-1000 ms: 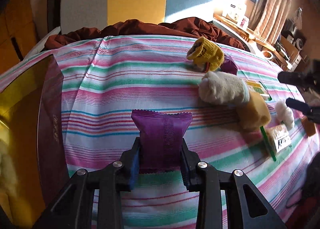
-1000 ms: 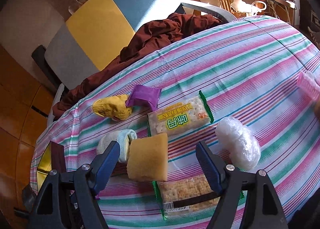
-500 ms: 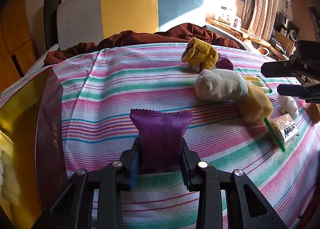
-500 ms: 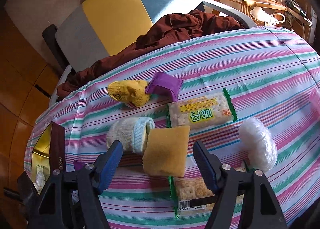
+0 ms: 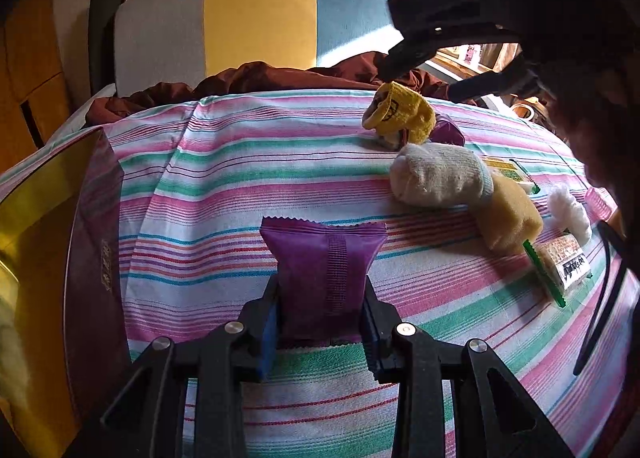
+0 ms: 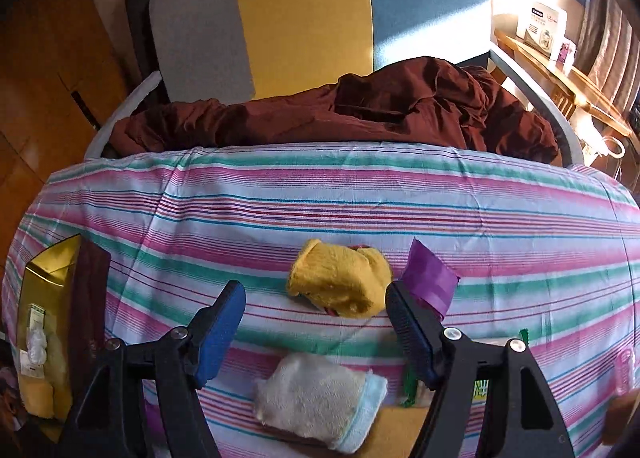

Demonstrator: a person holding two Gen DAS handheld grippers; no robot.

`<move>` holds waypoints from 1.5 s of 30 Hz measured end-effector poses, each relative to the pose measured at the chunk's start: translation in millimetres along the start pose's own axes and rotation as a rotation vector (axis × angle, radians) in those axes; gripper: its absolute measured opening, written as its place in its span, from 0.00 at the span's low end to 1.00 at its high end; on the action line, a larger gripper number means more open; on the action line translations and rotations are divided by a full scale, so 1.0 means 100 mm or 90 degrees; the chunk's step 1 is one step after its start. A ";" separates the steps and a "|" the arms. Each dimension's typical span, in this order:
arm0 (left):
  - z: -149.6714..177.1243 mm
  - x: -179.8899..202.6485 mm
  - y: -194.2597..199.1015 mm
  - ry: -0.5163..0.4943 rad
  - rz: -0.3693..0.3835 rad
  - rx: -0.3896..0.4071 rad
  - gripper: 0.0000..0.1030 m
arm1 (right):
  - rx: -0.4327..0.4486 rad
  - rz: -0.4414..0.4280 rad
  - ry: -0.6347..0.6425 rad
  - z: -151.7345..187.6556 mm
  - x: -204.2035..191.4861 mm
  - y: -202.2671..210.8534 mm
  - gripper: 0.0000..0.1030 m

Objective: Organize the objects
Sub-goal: 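Grasp the yellow knit glove with the right tool while the left tool holds the pouch, then carry the pouch into the gold tray and open the left tool while the right tool holds the glove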

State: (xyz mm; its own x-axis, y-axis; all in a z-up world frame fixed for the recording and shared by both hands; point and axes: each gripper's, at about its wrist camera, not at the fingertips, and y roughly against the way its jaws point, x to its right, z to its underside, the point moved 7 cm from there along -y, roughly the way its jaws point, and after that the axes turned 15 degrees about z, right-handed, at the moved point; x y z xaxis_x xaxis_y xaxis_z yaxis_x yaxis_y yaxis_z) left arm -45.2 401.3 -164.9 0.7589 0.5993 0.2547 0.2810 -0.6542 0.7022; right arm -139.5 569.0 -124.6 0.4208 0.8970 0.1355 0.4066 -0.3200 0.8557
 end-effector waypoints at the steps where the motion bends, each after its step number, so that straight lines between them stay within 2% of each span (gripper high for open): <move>1: 0.00 0.00 0.00 0.001 0.001 0.001 0.34 | -0.007 0.015 0.013 -0.02 -0.03 -0.09 0.71; 2: 0.00 0.00 0.00 0.001 0.002 0.001 0.34 | -0.017 0.037 0.029 -0.02 -0.05 -0.19 0.70; 4: 0.00 -0.01 -0.01 0.002 0.004 0.002 0.34 | -0.051 0.072 0.060 0.02 -0.08 -0.38 0.50; 5: 0.00 -0.01 0.00 0.003 0.005 0.003 0.34 | -0.052 0.082 0.071 0.04 -0.09 -0.43 0.49; 7: 0.00 -0.01 0.00 0.005 0.008 0.004 0.34 | -0.034 0.081 0.071 0.02 -0.08 -0.39 0.35; 9: 0.00 -0.01 -0.01 0.004 0.008 0.005 0.35 | -0.020 0.040 0.041 -0.01 -0.04 -0.26 0.34; 14: 0.01 0.01 0.00 0.001 0.005 0.007 0.35 | 0.021 -0.021 0.021 0.10 -0.03 0.18 0.34; 18: 0.01 0.00 0.00 0.001 0.005 0.007 0.35 | 0.030 -0.049 0.005 0.35 0.00 0.51 0.34; 23: 0.02 0.02 0.01 -0.002 0.002 0.007 0.35 | 0.021 -0.072 -0.026 0.80 0.12 0.72 0.34; 27: 0.02 0.02 0.01 -0.006 -0.003 0.007 0.35 | 0.000 -0.091 -0.049 1.10 0.16 0.68 0.35; 30: 0.01 0.02 0.01 -0.009 -0.006 0.006 0.35 | -0.024 -0.093 -0.052 1.21 0.15 0.56 0.35; 38: 0.01 0.03 0.00 -0.023 -0.024 0.001 0.35 | -0.044 -0.081 -0.014 1.24 0.07 0.41 0.35; 45: 0.02 0.04 0.03 -0.031 -0.033 -0.004 0.35 | -0.040 -0.074 -0.001 1.24 0.04 0.40 0.35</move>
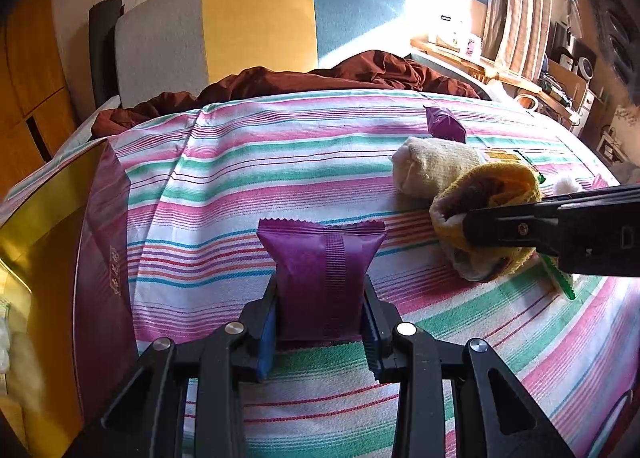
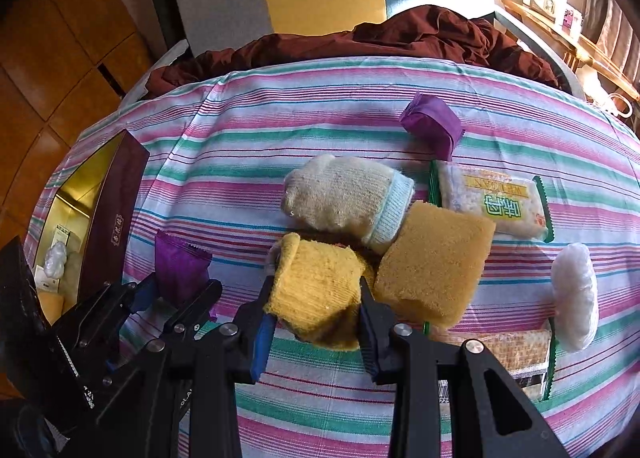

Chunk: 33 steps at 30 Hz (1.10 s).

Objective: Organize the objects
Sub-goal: 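Carry the pouch into the gold tray and open the left tool while the right tool holds the glove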

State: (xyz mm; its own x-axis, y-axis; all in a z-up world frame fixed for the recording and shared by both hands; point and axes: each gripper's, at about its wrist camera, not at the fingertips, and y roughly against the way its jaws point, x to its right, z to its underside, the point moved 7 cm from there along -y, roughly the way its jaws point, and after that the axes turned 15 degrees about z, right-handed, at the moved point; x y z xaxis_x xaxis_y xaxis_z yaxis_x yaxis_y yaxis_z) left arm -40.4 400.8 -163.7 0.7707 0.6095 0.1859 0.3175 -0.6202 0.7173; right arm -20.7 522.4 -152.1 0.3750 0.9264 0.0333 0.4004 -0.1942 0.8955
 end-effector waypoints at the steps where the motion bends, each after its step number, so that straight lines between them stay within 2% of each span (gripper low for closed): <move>1: 0.00 0.01 0.01 -0.004 -0.003 -0.002 0.34 | 0.000 0.002 0.002 0.00 0.00 0.00 0.35; 9: 0.03 0.09 0.18 0.000 0.009 -0.005 0.34 | 0.002 0.012 0.021 0.02 -0.04 -0.02 0.35; 21: -0.08 0.16 0.89 -0.004 0.046 0.049 0.34 | 0.015 0.039 0.048 0.04 -0.09 -0.01 0.34; 27: -0.14 -0.27 1.35 0.020 0.017 0.079 0.34 | 0.022 0.053 0.059 0.05 -0.11 0.00 0.34; 33: -0.13 -1.13 1.68 0.105 -0.027 0.074 0.34 | 0.028 0.072 0.082 0.07 -0.15 0.00 0.34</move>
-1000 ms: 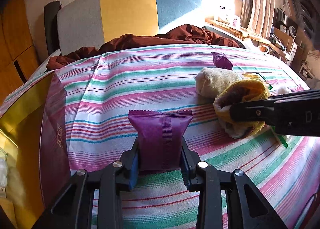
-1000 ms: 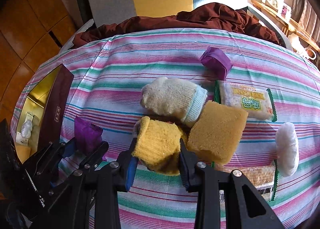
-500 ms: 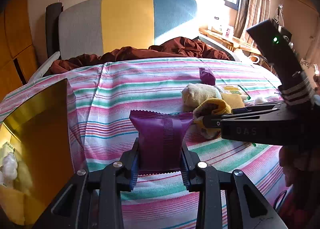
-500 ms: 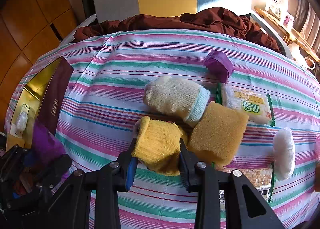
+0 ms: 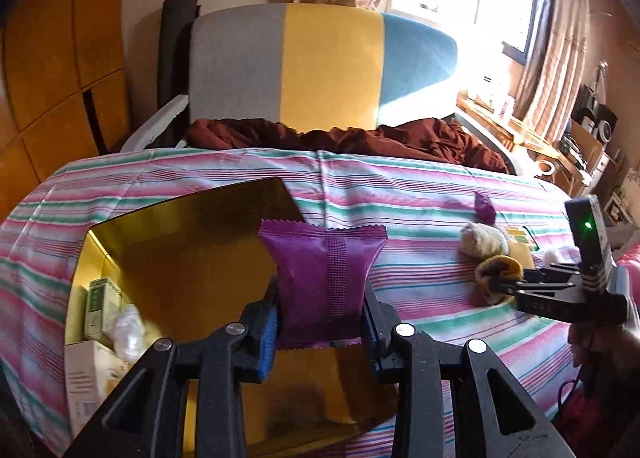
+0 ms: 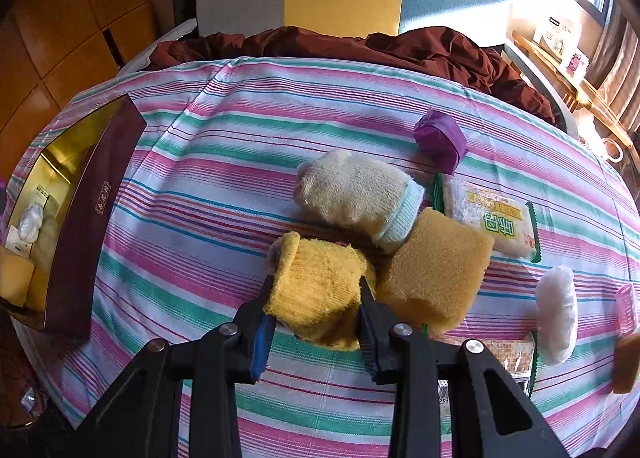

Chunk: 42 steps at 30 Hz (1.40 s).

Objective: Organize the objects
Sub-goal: 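Carry the pouch into the gold tray and open the left tool while the right tool holds the glove, then carry the yellow glove into the gold tray and open the right tool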

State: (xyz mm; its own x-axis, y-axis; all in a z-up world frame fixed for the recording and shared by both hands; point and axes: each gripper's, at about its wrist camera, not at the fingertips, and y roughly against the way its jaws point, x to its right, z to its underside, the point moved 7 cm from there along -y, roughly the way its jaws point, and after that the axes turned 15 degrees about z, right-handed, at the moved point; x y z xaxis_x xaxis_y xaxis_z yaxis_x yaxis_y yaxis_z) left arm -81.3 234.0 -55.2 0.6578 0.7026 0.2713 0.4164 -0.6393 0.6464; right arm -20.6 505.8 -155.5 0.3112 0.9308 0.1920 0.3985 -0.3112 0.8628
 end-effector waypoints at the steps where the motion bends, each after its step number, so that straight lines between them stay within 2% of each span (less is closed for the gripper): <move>1: -0.02 -0.18 0.03 0.012 -0.013 -0.003 0.34 | 0.000 0.002 0.001 0.00 -0.01 0.00 0.35; 6: -0.10 -1.03 0.11 0.074 -0.082 -0.020 0.34 | 0.002 0.008 0.006 0.01 -0.02 0.00 0.35; 10: -0.18 -1.57 0.02 0.114 -0.127 -0.043 0.34 | 0.001 0.013 0.008 0.01 -0.02 -0.01 0.35; 14: -0.18 -1.97 -0.14 0.151 -0.151 -0.072 0.34 | 0.000 0.014 0.010 0.01 -0.03 -0.02 0.35; 20: -0.22 -2.27 -0.32 0.156 -0.188 -0.099 0.36 | 0.000 0.018 0.014 0.01 -0.04 -0.03 0.35; 23: -0.22 -2.36 -0.37 0.160 -0.202 -0.102 0.42 | 0.000 0.018 0.015 0.01 -0.04 -0.04 0.35; 31: -0.09 -2.38 -0.25 0.184 -0.212 -0.085 0.43 | 0.001 0.021 0.019 0.01 -0.05 -0.04 0.35; 42: -0.02 -1.78 0.34 0.162 -0.185 0.004 0.44 | 0.005 0.029 0.031 0.02 -0.06 -0.04 0.35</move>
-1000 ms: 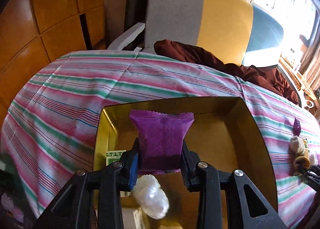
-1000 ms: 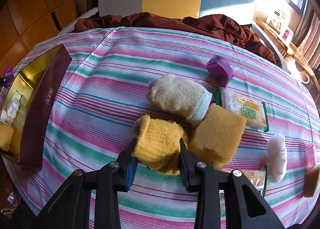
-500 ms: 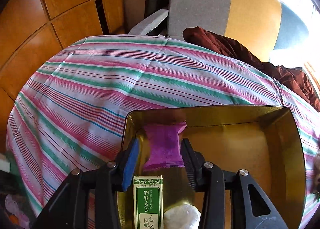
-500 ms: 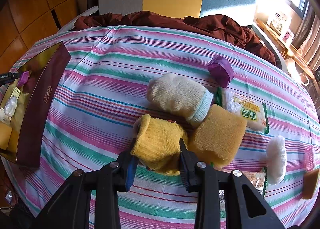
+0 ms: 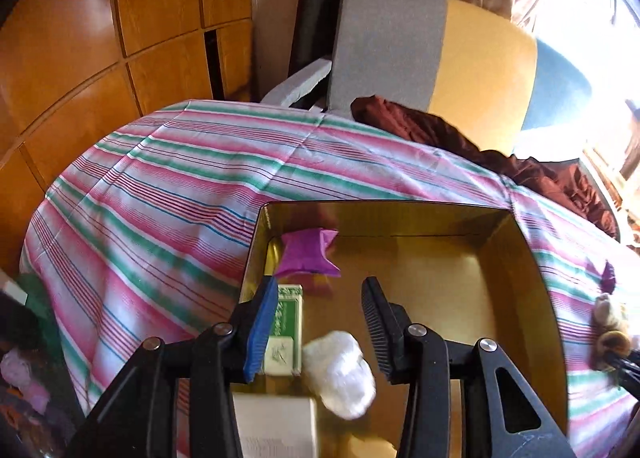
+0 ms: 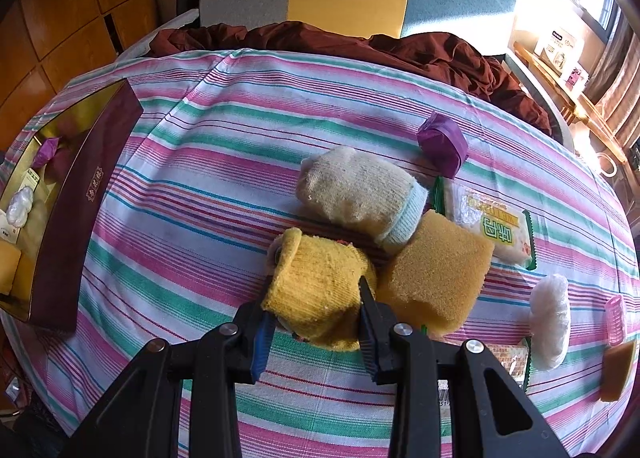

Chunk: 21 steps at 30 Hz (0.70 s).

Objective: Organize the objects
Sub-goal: 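Carry the yellow glove into the gold tray and open the right tool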

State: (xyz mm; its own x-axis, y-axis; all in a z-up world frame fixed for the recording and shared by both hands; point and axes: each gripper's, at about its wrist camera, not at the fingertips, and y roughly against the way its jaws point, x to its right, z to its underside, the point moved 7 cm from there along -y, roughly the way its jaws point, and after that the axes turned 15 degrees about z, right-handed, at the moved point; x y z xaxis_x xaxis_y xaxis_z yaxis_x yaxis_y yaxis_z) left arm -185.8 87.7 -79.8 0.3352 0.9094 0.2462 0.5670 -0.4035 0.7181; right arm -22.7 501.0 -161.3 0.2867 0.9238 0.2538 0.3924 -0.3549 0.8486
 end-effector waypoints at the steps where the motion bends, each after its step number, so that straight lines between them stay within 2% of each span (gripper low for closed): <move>1: 0.03 0.04 0.07 -0.002 0.004 0.005 0.44 | 0.001 0.001 0.002 0.00 0.00 0.00 0.35; 12: 0.44 0.38 0.56 -0.034 0.016 0.042 0.47 | 0.006 0.019 0.016 0.00 -0.04 0.01 0.35; 16: 0.59 0.40 0.61 -0.017 0.034 0.036 0.49 | 0.003 0.019 0.010 0.00 -0.04 0.02 0.35; 21: 0.71 0.35 0.64 -0.007 0.031 0.032 0.49 | 0.024 -0.015 -0.024 -0.11 -0.07 0.21 0.34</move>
State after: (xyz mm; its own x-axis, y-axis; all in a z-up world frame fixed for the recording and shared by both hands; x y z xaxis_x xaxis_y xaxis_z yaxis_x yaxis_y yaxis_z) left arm -84.3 86.2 -71.2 0.3711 0.8874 0.2735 0.5863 -0.4523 0.6721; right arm -25.8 488.7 -139.9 0.3093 0.9260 0.2162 0.4319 -0.3394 0.8356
